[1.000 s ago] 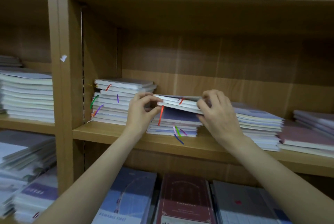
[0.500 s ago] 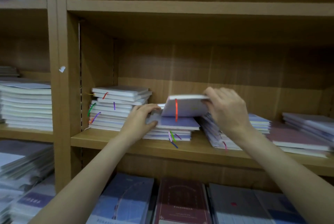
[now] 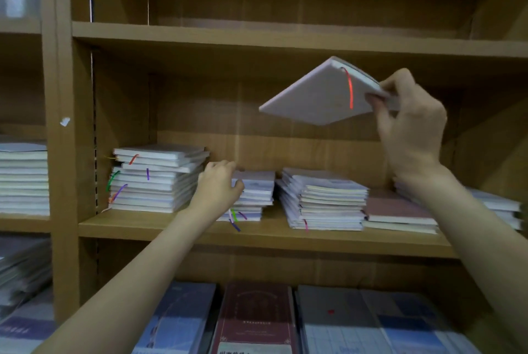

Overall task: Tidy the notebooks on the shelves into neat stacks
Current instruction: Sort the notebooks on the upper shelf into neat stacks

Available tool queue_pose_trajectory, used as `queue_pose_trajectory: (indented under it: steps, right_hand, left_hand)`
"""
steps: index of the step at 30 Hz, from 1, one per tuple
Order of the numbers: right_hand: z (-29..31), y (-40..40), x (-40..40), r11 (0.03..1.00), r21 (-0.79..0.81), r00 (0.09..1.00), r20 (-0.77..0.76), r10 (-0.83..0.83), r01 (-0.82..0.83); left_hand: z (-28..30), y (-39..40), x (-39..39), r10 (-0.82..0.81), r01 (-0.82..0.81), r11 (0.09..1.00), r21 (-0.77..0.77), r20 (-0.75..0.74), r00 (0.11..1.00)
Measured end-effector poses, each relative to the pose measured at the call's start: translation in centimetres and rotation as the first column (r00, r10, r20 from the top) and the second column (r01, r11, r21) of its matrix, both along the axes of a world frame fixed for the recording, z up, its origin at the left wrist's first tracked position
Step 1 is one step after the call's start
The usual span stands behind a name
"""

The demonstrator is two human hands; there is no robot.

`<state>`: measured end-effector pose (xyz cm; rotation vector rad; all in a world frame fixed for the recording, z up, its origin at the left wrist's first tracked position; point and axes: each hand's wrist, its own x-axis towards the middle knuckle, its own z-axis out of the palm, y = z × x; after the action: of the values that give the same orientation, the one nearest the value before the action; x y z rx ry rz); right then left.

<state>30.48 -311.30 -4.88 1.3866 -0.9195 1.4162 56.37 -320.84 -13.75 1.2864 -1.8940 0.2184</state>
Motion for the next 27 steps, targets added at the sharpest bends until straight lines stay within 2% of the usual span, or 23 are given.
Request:
queue_pose_trajectory:
  steps: [3, 4, 5, 6, 7, 8, 9, 11, 15, 17, 20, 27]
  right_hand:
    - [-0.9, -1.0, -1.6, 0.996, 0.029, 0.996, -0.013, -0.089, 0.089]
    - [-2.0, -2.0, -2.1, 0.991, 0.088, 0.994, -0.042, -0.100, 0.103]
    - [-3.5, -3.4, -2.6, 0.968, 0.218, 0.990, -0.097, -0.107, 0.126]
    - [-5.4, -4.8, -3.1, 0.897, 0.406, 0.979, -0.168, -0.113, 0.173]
    - [-7.5, -6.1, -3.6, 0.778, 0.596, 0.972, -0.220, -0.082, 0.200]
    - [-9.2, -7.0, -4.2, 0.668, 0.724, 0.978, -0.209, -0.025, 0.172]
    - [-10.4, -7.4, -4.7, 0.613, 0.788, 0.993, -0.113, 0.047, 0.061]
    - [-10.8, -7.3, -5.1, 0.602, 0.784, 0.986, 0.085, 0.142, -0.154]
    - [-10.9, -8.5, -5.9, 0.482, 0.829, 0.959, 0.240, 0.151, -0.284]
    - [-11.4, -9.1, -6.1, 0.457, 0.800, 0.920, 0.362, 0.147, -0.388]
    - [-12.0, -9.8, -6.4, 0.496, 0.730, 0.872, 0.471, 0.133, -0.470]
    - [-12.5, -10.9, -5.4, 0.608, 0.650, 0.845, 0.531, 0.067, -0.456]
  left_hand:
    - [-0.3, 0.3, -2.3, -0.042, 0.042, 0.999, 0.003, 0.005, 0.999]
    - [-0.7, 0.4, -2.9, -0.058, 0.058, 0.998, 0.003, 0.008, 0.998]
    - [-1.2, 0.4, -3.5, -0.075, 0.075, 0.997, 0.010, 0.010, 0.997]
    - [-1.7, 0.3, -4.1, -0.096, 0.096, 0.995, 0.019, 0.006, 0.995]
    - [-2.3, 0.3, -4.6, -0.121, 0.121, 0.992, 0.028, -0.001, 0.993]
    - [-2.7, 0.3, -5.1, -0.151, 0.151, 0.988, 0.026, -0.007, 0.988]
    - [-3.1, 0.3, -5.6, -0.179, 0.180, 0.984, 0.017, -0.012, 0.984]
    - [-3.4, 0.1, -6.6, -0.232, 0.232, 0.973, 0.003, -0.056, 0.971]
    - [-4.1, -0.5, -9.1, -0.351, 0.369, 0.929, 0.033, -0.245, 0.904]
    - [-4.7, -0.7, -10.2, -0.384, 0.403, 0.914, 0.041, -0.230, 0.895]
    - [-5.5, -1.4, -10.7, -0.386, 0.403, 0.913, 0.070, -0.181, 0.905]
    - [-6.2, -2.3, -10.5, -0.355, 0.400, 0.906, 0.136, -0.268, 0.895]
